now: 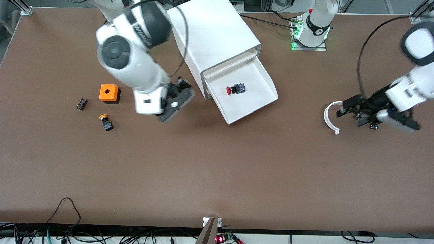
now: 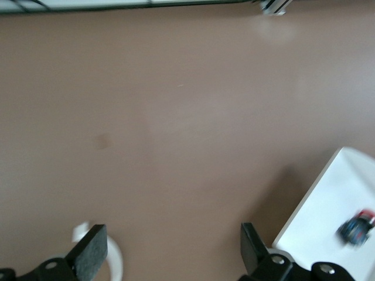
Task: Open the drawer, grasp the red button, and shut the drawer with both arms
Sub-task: 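Withdraw the left gripper while the right gripper reaches into the drawer, then lower the right gripper onto the red button and close it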
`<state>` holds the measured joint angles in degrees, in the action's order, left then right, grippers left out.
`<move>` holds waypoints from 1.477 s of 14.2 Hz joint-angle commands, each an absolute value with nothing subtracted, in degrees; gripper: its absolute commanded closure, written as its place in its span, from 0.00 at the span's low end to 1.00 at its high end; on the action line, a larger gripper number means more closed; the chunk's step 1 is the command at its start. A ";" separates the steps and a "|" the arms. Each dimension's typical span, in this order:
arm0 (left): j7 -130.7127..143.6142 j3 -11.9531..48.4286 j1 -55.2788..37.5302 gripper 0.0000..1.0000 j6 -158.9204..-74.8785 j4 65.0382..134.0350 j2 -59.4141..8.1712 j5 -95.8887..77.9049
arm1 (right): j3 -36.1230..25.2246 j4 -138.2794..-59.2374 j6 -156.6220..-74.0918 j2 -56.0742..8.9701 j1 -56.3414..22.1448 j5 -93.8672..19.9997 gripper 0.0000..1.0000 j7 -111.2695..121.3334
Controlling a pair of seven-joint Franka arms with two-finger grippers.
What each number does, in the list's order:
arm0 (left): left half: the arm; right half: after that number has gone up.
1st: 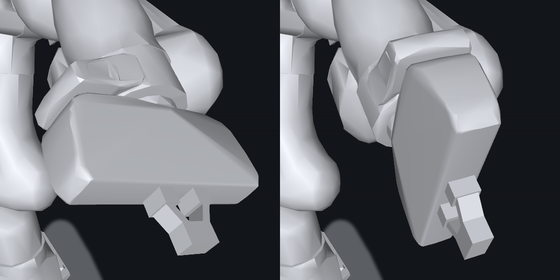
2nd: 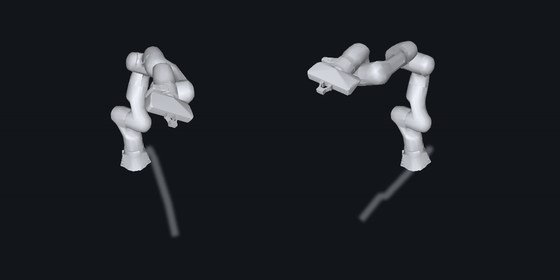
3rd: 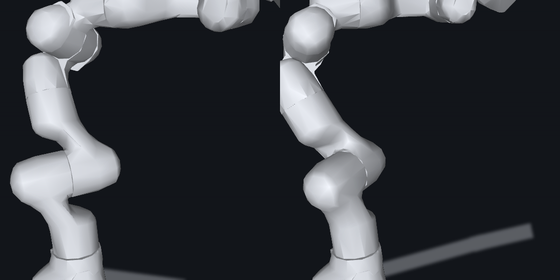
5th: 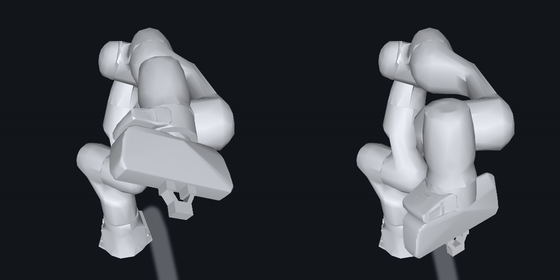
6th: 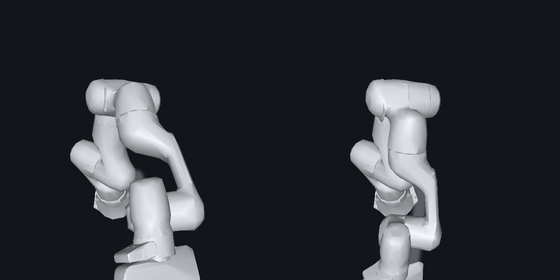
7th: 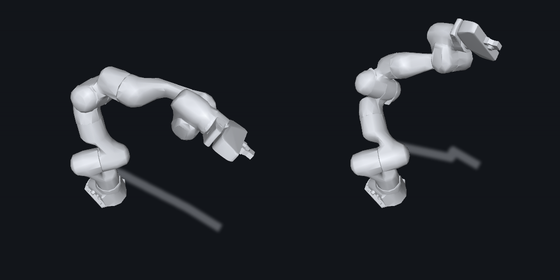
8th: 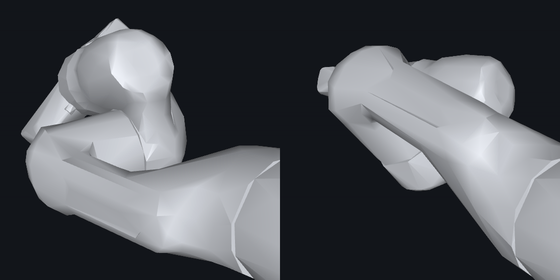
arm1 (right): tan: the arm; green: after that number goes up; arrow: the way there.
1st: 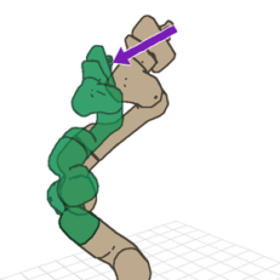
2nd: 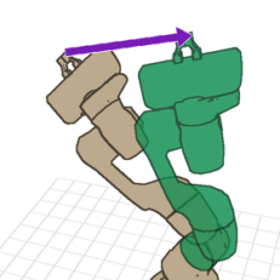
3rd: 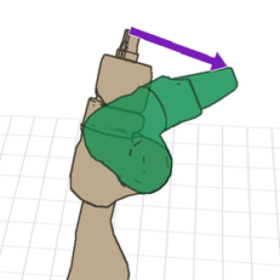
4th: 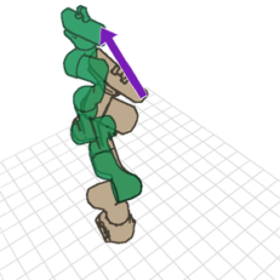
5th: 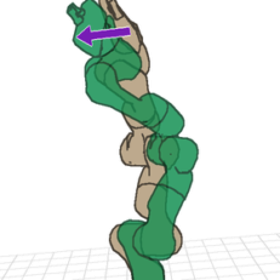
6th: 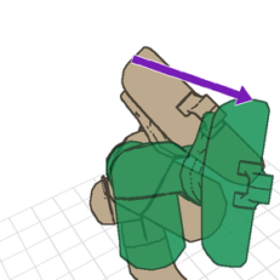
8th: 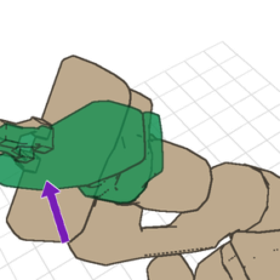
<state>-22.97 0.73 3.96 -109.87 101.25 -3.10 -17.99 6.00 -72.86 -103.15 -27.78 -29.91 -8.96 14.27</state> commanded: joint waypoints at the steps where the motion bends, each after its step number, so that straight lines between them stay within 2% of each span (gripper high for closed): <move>1: -17.17 0.44 3.69 0.00 -99.97 93.19 -2.20 -5.67 | 8.86 -62.25 -102.48 -36.28 -32.69 -9.67 0.00 18.61; 3: -10.75 0.88 3.60 0.00 -94.42 90.62 -1.50 -0.20 | 9.40 -59.77 -104.49 -39.63 -35.14 -9.58 0.00 23.45; 6: -4.07 1.32 3.17 0.00 -90.54 89.47 -1.49 3.69 | 8.88 -59.77 -108.02 -41.13 -39.01 -9.05 0.00 23.91; 21: 2.99 1.67 2.90 0.00 -90.79 87.80 -1.76 3.87 | 8.26 -60.21 -107.23 -46.66 -45.17 -4.04 0.00 29.27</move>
<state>2.00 1.60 3.34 -91.88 90.49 -0.63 2.20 8.88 -62.17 -108.27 -45.07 -44.07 -4.57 28.28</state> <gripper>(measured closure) 0.000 0.000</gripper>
